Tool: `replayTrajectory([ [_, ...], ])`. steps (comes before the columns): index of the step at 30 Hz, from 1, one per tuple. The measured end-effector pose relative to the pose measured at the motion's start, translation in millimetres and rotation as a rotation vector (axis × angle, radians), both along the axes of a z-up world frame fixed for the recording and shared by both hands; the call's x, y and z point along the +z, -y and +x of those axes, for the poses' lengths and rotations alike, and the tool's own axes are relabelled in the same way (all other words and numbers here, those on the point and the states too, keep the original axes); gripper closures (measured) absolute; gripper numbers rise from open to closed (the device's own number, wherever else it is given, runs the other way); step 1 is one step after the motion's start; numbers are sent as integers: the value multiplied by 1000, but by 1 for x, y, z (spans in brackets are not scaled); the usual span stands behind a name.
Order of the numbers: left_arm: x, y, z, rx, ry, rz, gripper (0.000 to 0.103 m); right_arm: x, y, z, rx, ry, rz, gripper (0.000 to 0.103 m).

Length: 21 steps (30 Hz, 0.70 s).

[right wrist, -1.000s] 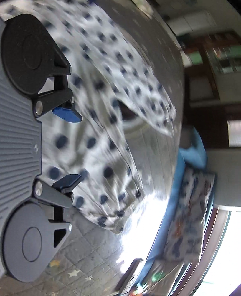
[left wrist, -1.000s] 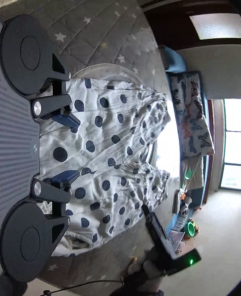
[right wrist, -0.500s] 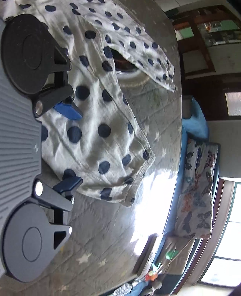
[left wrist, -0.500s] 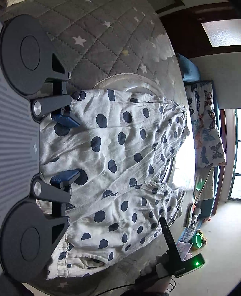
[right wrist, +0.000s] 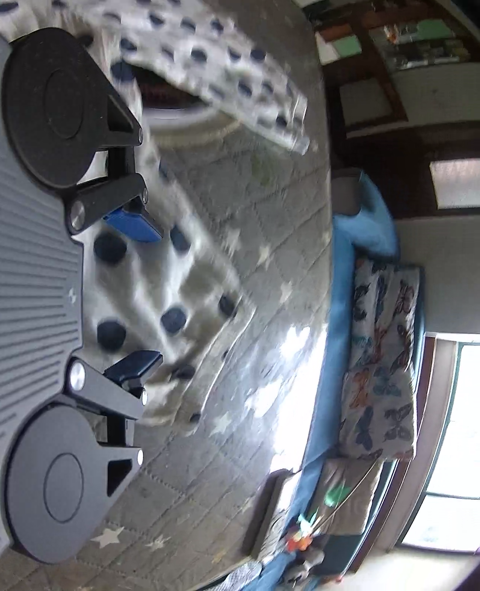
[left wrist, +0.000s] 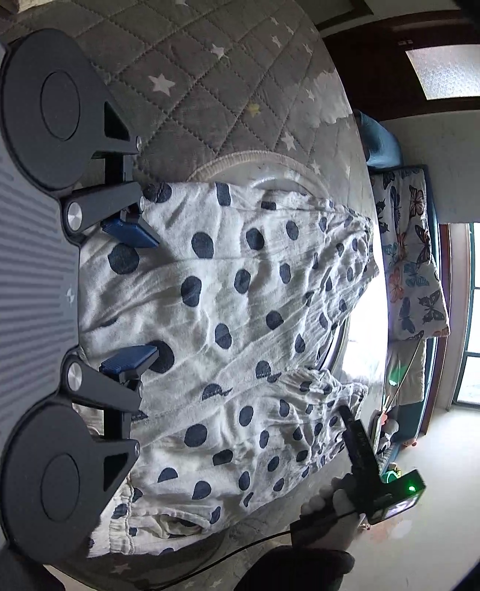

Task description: Fold clothes

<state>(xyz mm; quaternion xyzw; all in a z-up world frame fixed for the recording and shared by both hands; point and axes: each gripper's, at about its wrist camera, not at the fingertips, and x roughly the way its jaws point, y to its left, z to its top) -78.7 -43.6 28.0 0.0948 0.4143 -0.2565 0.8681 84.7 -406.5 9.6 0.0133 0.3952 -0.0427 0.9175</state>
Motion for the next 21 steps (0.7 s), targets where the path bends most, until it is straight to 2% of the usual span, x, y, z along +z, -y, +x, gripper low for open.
replayTrajectory([
  [4, 2, -6, 0, 13, -4, -14, 39, 0, 19, -12, -59, 4, 2, 33],
  [7, 5, -6, 1, 16, 4, -18, 39, 9, 13, -30, -12, 11, -15, 33],
  [10, 9, -2, 2, 19, 23, -22, 39, 22, -13, -58, 108, 24, -12, 32],
  [14, 9, 2, 3, 30, 39, -12, 38, 31, -56, -98, 269, 28, 35, 25],
  [16, 9, 2, 1, 33, 44, -12, 37, 29, -80, -120, 355, 29, 68, 20],
  [21, 8, 2, -10, 21, 61, -1, 36, 21, -122, -161, 501, 5, 105, 20],
])
